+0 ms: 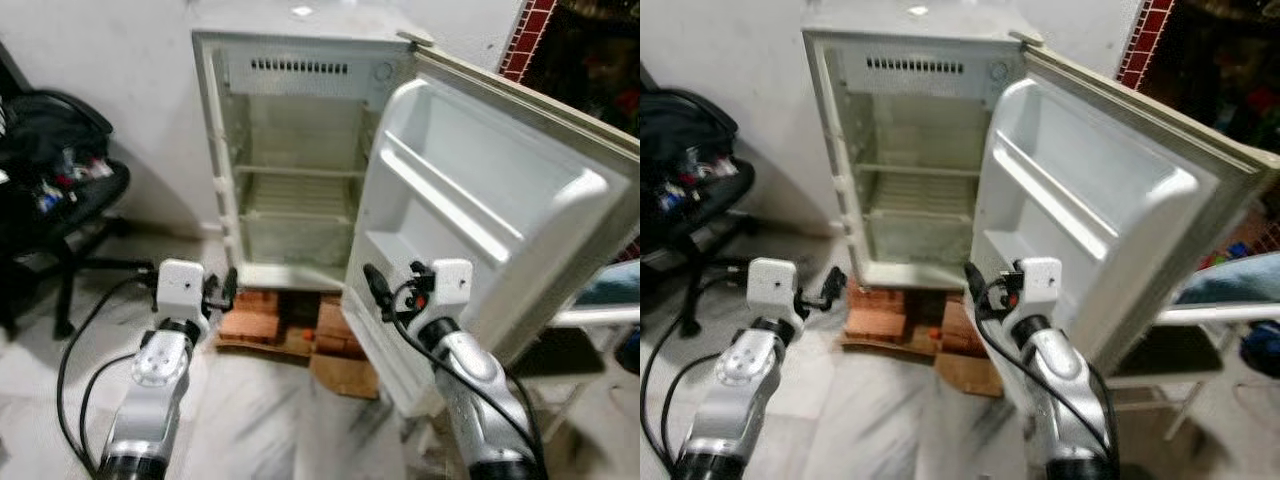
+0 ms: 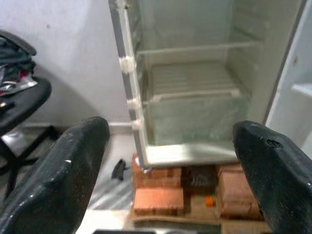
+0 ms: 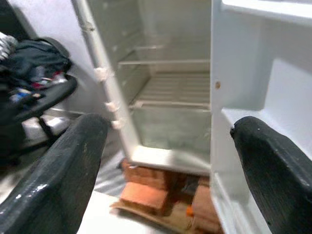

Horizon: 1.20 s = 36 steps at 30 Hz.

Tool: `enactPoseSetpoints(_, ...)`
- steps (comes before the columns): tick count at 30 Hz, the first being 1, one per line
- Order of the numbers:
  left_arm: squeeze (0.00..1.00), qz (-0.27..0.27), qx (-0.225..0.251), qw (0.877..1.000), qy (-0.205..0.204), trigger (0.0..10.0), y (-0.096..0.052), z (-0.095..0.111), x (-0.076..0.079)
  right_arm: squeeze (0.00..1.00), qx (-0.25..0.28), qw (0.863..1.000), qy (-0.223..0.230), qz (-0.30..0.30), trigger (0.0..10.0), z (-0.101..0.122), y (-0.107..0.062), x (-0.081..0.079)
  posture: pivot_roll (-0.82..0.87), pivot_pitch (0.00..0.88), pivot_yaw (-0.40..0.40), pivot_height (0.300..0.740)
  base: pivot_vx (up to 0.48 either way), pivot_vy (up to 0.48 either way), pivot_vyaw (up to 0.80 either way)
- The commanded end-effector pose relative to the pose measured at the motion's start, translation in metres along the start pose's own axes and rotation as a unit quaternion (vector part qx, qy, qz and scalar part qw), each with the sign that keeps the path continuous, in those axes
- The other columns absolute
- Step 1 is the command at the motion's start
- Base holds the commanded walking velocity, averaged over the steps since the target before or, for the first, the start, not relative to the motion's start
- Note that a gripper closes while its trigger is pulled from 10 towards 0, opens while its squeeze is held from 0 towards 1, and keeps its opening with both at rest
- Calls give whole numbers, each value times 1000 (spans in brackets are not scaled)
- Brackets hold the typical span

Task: Restocking fridge

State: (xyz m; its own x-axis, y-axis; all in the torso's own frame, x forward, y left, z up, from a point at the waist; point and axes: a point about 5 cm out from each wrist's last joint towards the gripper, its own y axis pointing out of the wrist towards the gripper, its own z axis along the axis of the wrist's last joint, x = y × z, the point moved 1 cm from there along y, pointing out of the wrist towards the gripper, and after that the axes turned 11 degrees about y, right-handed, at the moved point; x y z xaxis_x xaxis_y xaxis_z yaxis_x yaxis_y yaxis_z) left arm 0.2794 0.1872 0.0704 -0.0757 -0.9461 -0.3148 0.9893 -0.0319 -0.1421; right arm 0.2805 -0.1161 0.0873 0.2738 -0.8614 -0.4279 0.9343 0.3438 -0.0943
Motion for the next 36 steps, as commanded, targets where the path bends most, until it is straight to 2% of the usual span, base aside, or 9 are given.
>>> enactPoseSetpoints(1, 0, 0, 14, 1000, 7, 10000, 2, 7, 0, 0, -4, 1000, -1, 7, 10000, 2, 0, 0, 36, 11, -7, 740, 0, -446, 0)
enactPoseSetpoints(11, 0, -1, 17, 1000, 11, 10000, 3, 8, -2, 0, -12, 1000, 5, 20, 10000, 1, 1, -2, 37, 12, -7, 740, 0, -470, 0)
enactPoseSetpoints(18, 0, -1, 15, 1000, 12, 10000, 2, 7, -1, 0, -85, 989, 24, 121, 10000, -10, -4, -14, 40, 11, -8, 740, 0, -471, 0)
enactPoseSetpoints(20, 0, 0, 16, 1000, 16, 10000, 1, 7, -2, 0, -108, 986, 8, 129, 10000, -10, -6, -8, 44, 10, -10, 740, 0, -472, 0)
enactPoseSetpoints(24, 0, 4, 9, 1000, 11, 10000, -4, 3, -4, 0, -118, 988, -62, 74, 10000, -6, 0, 18, 50, 10, -12, 740, 0, -461, 0)
enactPoseSetpoints(25, 0, 9, -2, 1000, -1, 10000, -8, 0, -5, 0, -82, 992, -86, 35, 10000, 9, 8, 31, 57, 12, -16, 740, 0, 0, 0)
enactPoseSetpoints(28, 0, 6, -19, 1000, -21, 10000, -14, -4, -4, 0, -33, 994, -101, -3, 10000, 28, 14, 39, 60, 11, -16, 740, 0, 0, 0)
enactPoseSetpoints(32, 0, -7, -63, 995, -78, 10000, -26, -14, 6, 0, 42, 993, -106, -22, 10000, 58, 23, 39, 77, 13, -18, 740, 0, 0, 800)
enactPoseSetpoints(36, 0, -43, -73, 994, -73, 10000, -29, -15, 18, 0, 88, 991, -92, -26, 10000, 77, 34, 31, 84, 19, -19, 740, 0, 0, 800)
